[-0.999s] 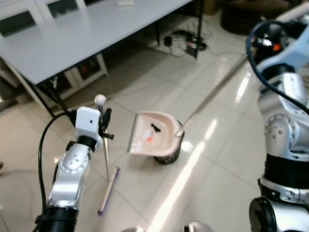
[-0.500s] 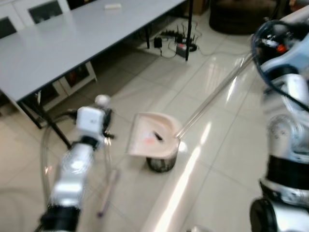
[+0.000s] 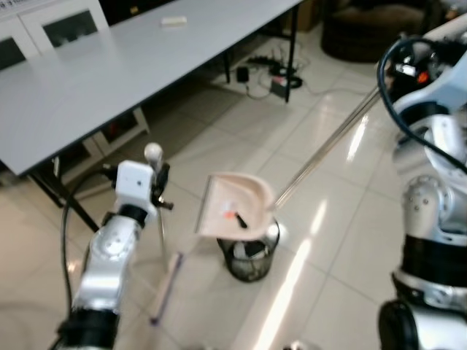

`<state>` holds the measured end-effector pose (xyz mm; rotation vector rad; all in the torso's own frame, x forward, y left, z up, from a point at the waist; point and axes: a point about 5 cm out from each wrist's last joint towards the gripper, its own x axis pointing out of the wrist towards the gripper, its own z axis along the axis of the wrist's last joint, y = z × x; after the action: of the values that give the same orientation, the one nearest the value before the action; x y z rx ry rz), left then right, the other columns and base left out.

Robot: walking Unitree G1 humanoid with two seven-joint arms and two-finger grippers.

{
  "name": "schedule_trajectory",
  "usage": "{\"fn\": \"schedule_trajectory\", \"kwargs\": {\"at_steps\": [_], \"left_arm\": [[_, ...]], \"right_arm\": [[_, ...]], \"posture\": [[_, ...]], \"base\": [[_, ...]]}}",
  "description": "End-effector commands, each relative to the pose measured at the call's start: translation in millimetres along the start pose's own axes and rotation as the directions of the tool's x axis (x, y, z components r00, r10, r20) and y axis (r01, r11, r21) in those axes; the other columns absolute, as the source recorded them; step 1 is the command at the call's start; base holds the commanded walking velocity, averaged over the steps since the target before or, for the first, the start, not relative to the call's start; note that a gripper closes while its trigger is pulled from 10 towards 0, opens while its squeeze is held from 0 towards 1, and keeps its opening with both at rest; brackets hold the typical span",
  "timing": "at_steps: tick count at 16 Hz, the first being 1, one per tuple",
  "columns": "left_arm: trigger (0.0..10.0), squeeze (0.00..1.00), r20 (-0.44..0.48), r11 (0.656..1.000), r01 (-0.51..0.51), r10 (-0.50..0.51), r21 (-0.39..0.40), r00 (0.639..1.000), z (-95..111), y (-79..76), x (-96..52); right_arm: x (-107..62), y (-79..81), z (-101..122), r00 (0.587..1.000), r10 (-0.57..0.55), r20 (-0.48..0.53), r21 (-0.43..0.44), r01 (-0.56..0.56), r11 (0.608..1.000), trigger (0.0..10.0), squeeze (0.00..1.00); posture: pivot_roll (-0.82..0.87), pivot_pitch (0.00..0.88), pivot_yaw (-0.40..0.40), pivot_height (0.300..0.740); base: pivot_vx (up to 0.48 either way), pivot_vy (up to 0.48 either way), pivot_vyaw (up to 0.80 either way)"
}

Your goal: Sweep floor

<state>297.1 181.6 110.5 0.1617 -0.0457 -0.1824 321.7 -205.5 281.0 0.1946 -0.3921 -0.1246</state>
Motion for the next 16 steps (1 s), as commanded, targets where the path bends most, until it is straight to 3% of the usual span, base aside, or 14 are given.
{"fn": "schedule_trajectory", "kwargs": {"at_steps": [1, 10, 14, 16], "left_arm": [[10.0, 0.00, 0.033, 1.000, -0.007, 0.006, 0.020, 0.999, 6.2, 4.7, 1.7], [10.0, 0.00, 0.033, 1.000, 0.001, -0.002, 0.022, 0.999, 5.6, 4.7, 4.0], [10.0, 0.00, 0.038, 1.000, 0.005, -0.006, 0.024, 0.999, 6.5, 3.7, 4.8], [10.0, 0.00, 0.040, 1.000, 0.005, -0.006, 0.027, 0.999, 7.9, 4.0, 4.0]], "right_arm": [[1.0, 2.4, 15.4, 0.996, 0.011, 0.088, -0.011, -0.010, 1.000, 10.0, 0.00], [6.6, 7.9, 12.1, 0.987, 0.085, 0.140, -0.098, -0.072, 0.993, 10.0, 0.00], [12.3, 27.5, -1.0, 0.963, 0.218, 0.160, -0.163, -0.192, 0.968, 10.0, 0.00], [14.6, 40.4, -19.8, 0.938, 0.310, 0.157, -0.263, -0.263, 0.928, 10.0, 0.00]], "posture": [[-0.01, 0.018, 0.072, 0.740], [-0.01, 0.018, 0.079, 0.740], [-0.01, 0.018, 0.079, 0.740], [0.01, 0.027, 0.075, 0.740]], "base": [[0.000, 0.000, 0.00], [0.000, 0.000, 0.00], [0.000, 0.000, 0.00], [0.000, 0.000, 0.00]]}}
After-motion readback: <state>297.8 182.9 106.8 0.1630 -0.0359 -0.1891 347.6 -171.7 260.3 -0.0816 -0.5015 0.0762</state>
